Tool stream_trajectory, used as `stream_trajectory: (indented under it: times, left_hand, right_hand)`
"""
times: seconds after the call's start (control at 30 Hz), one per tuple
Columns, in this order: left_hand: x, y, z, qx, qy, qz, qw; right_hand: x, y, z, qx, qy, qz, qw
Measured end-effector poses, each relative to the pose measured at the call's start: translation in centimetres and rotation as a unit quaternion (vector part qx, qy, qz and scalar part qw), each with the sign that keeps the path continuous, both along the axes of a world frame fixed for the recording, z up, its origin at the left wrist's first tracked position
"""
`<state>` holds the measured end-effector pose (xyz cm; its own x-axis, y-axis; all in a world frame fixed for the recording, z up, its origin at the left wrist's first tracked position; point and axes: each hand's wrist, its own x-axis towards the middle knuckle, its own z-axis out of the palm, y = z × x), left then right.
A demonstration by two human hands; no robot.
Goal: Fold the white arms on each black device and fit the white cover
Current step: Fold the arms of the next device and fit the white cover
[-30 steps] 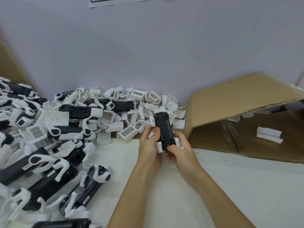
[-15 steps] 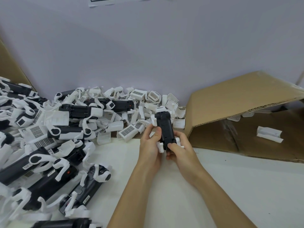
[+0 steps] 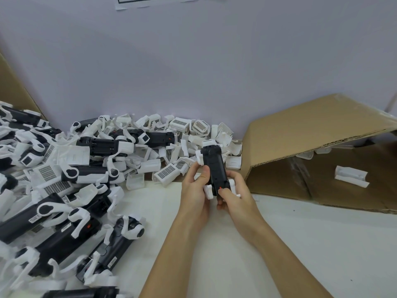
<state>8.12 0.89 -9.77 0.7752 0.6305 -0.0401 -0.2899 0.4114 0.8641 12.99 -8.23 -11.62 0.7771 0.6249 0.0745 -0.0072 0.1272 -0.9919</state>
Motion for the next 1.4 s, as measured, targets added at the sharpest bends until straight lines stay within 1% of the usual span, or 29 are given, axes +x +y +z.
stream_trajectory:
  times: [0.1, 0.17, 0.2, 0.27, 0.3, 0.33, 0.43, 0.53, 0.6, 0.7, 0.8, 0.9, 1.03, 1.1, 1.2, 1.3, 1.4]
  left_hand:
    - [-0.2, -0.1, 0.1, 0.014, -0.009, -0.003, 1.000]
    - [-0.2, 0.0, 0.1, 0.032, -0.012, 0.004, 0.999]
    - [-0.1, 0.2, 0.0, 0.055, -0.001, 0.020, 0.998]
    - [-0.1, 0.5, -0.2, 0.134, 0.048, 0.068, 0.987]
    - [-0.1, 0.7, -0.3, 0.157, 0.064, 0.084, 0.982]
    - [-0.2, 0.9, -0.3, 0.158, 0.070, 0.090, 0.981]
    - [-0.4, 1.4, 0.1, 0.094, 0.053, 0.084, 0.991]
    - [-0.3, 1.4, 0.2, 0.051, 0.034, 0.051, 0.997]
    - [-0.3, 1.2, 0.3, 0.028, 0.023, 0.024, 0.999]
    - [-0.4, 1.4, 0.1, -0.007, 0.010, -0.007, 1.000]
    - [-0.5, 1.7, 0.0, -0.025, 0.003, -0.001, 1.000]
    - [-0.7, 1.8, 0.0, -0.032, -0.010, 0.019, 0.999]
    - [-1.4, 2.1, 0.7, -0.048, -0.049, -0.013, 0.998]
    - [-1.6, 2.2, 0.9, -0.076, -0.065, -0.024, 0.995]
    - [-1.7, 2.2, 1.1, -0.128, -0.091, -0.023, 0.987]
    - [-1.9, 2.4, 1.0, -0.205, -0.140, -0.012, 0.969]
    - [-2.6, 3.0, 0.9, -0.236, -0.173, 0.007, 0.956]
  right_hand:
    - [-0.2, 0.0, 0.1, 0.024, -0.014, -0.012, 1.000]
    - [-0.2, 0.2, 0.1, 0.049, -0.032, -0.041, 0.997]
    - [-0.2, 0.3, 0.1, 0.059, -0.043, -0.060, 0.995]
    - [-0.1, 0.4, 0.0, 0.069, -0.068, -0.094, 0.991]
    - [-0.1, 0.4, -0.1, 0.067, -0.085, -0.106, 0.988]
    - [-0.1, 0.5, -0.3, 0.062, -0.106, -0.115, 0.986]
    - [-0.3, 0.4, -0.4, 0.050, -0.192, -0.144, 0.970]
    - [-0.5, 0.4, -0.3, 0.048, -0.311, -0.171, 0.933]
    - [-0.5, 0.4, -0.4, 0.037, -0.374, -0.179, 0.909]
    - [-0.5, 0.3, -0.4, 0.020, -0.436, -0.175, 0.882]
    - [-0.8, 0.2, -0.3, 0.026, -0.476, -0.159, 0.865]
    - [-0.9, 0.1, -0.3, 0.033, -0.444, -0.170, 0.879]
    - [-0.2, 0.0, -0.4, 0.038, -0.353, -0.210, 0.911]
    - [0.0, 0.1, -0.5, 0.024, -0.325, -0.214, 0.921]
    - [0.1, 0.2, -0.6, 0.012, -0.307, -0.212, 0.928]
    - [0.2, 0.2, -0.7, 0.007, -0.272, -0.213, 0.938]
    - [0.4, 0.2, -0.8, -0.005, -0.254, -0.210, 0.944]
